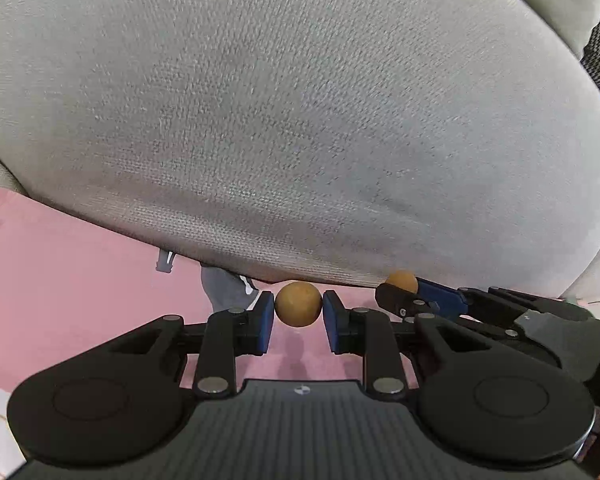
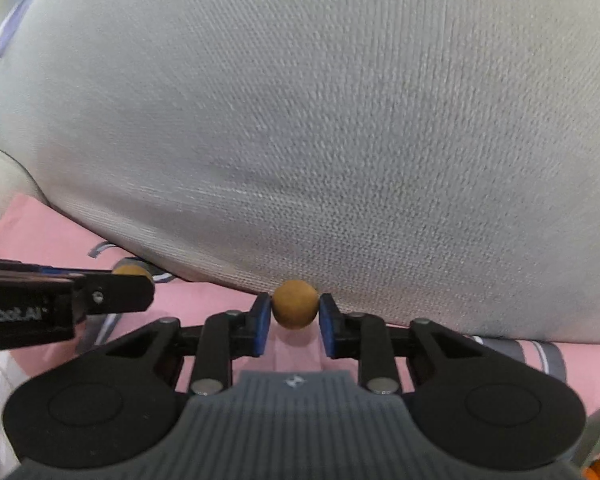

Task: Organize fruits
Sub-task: 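Carry the left tool's tan ball over the colander while the right tool carries its ball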

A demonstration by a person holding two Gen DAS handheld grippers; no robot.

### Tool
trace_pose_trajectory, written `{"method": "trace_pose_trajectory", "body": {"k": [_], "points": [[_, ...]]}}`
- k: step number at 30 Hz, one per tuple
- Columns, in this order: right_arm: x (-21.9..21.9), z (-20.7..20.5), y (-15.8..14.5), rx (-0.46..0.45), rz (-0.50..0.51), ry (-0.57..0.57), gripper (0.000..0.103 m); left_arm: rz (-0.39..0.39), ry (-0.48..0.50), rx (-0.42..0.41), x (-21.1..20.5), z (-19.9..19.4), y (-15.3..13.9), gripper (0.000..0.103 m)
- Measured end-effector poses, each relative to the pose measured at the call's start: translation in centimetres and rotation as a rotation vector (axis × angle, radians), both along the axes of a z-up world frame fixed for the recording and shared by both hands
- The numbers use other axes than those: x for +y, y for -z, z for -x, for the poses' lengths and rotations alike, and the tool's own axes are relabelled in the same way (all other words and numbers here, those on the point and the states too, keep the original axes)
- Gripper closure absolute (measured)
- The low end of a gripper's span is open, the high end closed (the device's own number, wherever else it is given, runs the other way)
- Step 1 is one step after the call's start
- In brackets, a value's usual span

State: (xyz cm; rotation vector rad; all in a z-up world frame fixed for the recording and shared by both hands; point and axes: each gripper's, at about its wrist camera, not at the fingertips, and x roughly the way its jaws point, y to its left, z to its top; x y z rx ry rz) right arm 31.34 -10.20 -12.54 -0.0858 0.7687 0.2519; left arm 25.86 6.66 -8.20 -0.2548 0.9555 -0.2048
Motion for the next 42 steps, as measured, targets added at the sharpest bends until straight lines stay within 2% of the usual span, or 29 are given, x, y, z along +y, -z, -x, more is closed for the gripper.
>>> {"method": "trace_pose_trajectory", "body": {"k": [10, 19, 24, 28, 35, 42], "points": [[-2.0, 6.2, -5.2, -0.082, -0.017, -0.019, 0.081, 0.02, 0.019, -0.052, -0.5, 4.1, -4.4, 0.074], [-4.5, 12.0, -8.8, -0.163, -0.015, -0.021, 0.081, -0.005, 0.06, -0.112, -2.7, 7.6, -8.2, 0.074], [-5.5, 14.7, -9.7, -0.198, -0.006, -0.017, 0.081, -0.025, 0.087, -0.137, -4.9, 8.8, -9.9, 0.074], [-7.0, 16.8, -10.2, -0.214, -0.004, -0.001, 0.081, -0.032, 0.118, -0.148, -6.4, 9.5, -10.0, 0.074], [-9.8, 20.3, -10.9, -0.234, -0.021, 0.048, 0.081, -0.063, 0.211, -0.172, -10.4, 12.0, -11.7, 0.074], [-13.5, 22.3, -10.6, -0.225, -0.037, 0.107, 0.081, -0.071, 0.302, -0.154, -14.8, 12.3, -11.3, 0.074]]}}
